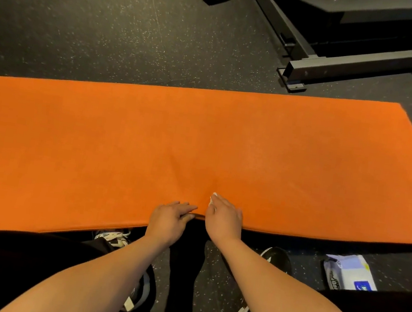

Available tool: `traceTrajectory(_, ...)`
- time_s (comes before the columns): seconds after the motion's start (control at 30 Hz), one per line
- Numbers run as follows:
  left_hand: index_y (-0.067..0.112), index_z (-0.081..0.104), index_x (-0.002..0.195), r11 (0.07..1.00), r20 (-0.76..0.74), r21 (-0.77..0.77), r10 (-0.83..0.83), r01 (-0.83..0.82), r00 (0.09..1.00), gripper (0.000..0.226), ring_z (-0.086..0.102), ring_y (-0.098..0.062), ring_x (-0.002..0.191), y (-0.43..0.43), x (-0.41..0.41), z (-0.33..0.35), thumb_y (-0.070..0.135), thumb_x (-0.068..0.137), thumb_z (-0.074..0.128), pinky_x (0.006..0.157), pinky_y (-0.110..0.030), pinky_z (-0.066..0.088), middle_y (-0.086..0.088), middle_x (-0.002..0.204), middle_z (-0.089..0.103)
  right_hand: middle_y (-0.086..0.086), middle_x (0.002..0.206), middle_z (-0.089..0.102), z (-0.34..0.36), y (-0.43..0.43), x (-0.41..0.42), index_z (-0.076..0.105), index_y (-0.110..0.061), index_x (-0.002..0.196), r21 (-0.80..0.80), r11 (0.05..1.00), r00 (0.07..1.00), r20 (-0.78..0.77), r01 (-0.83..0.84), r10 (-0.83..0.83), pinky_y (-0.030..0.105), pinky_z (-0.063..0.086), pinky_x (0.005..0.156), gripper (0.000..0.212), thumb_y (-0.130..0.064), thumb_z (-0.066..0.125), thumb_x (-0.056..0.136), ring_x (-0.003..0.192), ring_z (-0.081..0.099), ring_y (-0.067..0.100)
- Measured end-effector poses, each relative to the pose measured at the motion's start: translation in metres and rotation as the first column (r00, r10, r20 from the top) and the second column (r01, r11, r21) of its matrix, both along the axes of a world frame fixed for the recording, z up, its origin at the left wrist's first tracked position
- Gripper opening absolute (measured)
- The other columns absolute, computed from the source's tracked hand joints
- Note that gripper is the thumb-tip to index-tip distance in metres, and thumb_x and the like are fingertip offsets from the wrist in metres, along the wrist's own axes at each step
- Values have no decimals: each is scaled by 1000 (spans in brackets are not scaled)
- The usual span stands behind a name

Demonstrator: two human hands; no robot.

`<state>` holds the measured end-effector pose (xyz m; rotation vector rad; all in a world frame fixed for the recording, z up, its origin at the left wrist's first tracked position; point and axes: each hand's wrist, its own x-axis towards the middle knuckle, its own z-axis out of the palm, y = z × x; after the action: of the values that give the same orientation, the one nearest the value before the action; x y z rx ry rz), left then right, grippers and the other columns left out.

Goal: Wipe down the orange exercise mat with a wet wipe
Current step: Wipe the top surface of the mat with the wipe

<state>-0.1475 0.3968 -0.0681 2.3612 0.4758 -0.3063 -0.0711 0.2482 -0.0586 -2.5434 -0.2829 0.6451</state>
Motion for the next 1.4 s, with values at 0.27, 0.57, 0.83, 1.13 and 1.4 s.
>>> traceTrajectory(0.27, 38, 68, 126, 994, 101, -98, -28, 38, 995, 31, 51, -18, 135, -49, 37, 1, 28, 101, 53, 113, -45, 38, 4, 133, 65, -8, 159, 39, 8, -12, 19, 44, -24, 152, 6, 999, 997, 53, 49, -49, 43, 5, 126, 46, -30, 31, 109, 148, 29, 12)
traceTrajectory(0.57, 39, 29, 155, 960, -219, 190, -160, 203, 962, 72, 5, -24, 153, -26, 16, -5, 66, 92, 53, 121, -52, 3, 8, 167, 13, -9, 170, -5, -13, -28, 7, 7, -24, 163, -219, 975, 978, -207, -48, 2, 54, -8, 124, 58, -27, 30, 110, 156, -11, 20)
traceTrajectory(0.83, 40, 22, 157, 934, -248, 283, -150, 220, 957, 62, 5, -25, 154, -5, -10, -8, 47, 101, 48, 121, -53, 8, 5, 168, 12, -14, 169, -7, -14, 25, -26, 8, -26, 163, -103, 929, 922, -202, -356, 331, 55, -12, 122, 54, -28, 24, 112, 154, -16, 12)
traceTrajectory(1.13, 35, 30, 156, 947, -270, 226, -165, 229, 949, 64, 8, -21, 154, 3, -15, -2, 46, 99, 56, 124, -47, 8, 3, 167, 15, -7, 169, -15, -16, 1, -24, -4, -20, 162, -219, 960, 968, -219, -173, 124, 58, -9, 122, 61, -23, 27, 109, 155, -16, 18)
traceTrajectory(1.4, 39, 33, 154, 937, -265, 303, -91, 173, 960, 56, 8, -26, 154, 2, -30, 5, 47, 102, 51, 123, -50, 10, 1, 167, 17, -10, 169, -9, -17, -3, -25, 1, -24, 163, -207, 942, 956, -190, -263, 225, 58, -5, 123, 58, -26, 25, 110, 155, -14, 18)
